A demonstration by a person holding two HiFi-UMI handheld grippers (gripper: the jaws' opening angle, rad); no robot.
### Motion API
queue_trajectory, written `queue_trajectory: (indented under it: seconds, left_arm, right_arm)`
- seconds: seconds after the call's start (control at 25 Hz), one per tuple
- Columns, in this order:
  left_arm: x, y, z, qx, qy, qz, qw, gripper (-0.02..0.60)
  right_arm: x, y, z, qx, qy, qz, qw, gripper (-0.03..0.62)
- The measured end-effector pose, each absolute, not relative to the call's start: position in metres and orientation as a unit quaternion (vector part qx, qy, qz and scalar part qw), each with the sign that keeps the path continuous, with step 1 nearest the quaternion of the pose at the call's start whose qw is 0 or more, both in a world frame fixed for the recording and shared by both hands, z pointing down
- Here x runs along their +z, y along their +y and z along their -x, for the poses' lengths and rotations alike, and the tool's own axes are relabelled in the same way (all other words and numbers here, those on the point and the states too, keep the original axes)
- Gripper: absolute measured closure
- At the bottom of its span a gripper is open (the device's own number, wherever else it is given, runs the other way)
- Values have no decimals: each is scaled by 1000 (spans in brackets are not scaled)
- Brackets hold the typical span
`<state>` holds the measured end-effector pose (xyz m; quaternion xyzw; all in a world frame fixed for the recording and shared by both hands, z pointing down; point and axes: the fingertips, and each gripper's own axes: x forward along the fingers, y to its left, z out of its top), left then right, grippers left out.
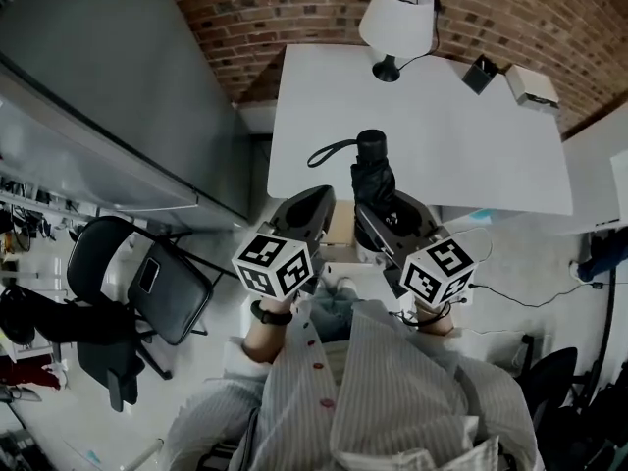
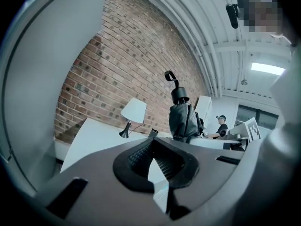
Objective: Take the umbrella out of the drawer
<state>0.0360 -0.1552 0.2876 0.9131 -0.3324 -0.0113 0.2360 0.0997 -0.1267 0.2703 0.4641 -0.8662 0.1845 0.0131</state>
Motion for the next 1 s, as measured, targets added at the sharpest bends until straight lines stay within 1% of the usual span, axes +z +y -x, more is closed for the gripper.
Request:
queue_trajectory:
  seconds: [0.32,1.0]
  left_arm:
    - [267,-150,-48,-27,-317,-920,231,572]
    - [263,-142,-41,-23,-329,-919,216,572]
  right_arm:
    - [255,-119,-108,170,-865,-472,14,393]
    - [253,-116,-106,178,-866,-467,7,393]
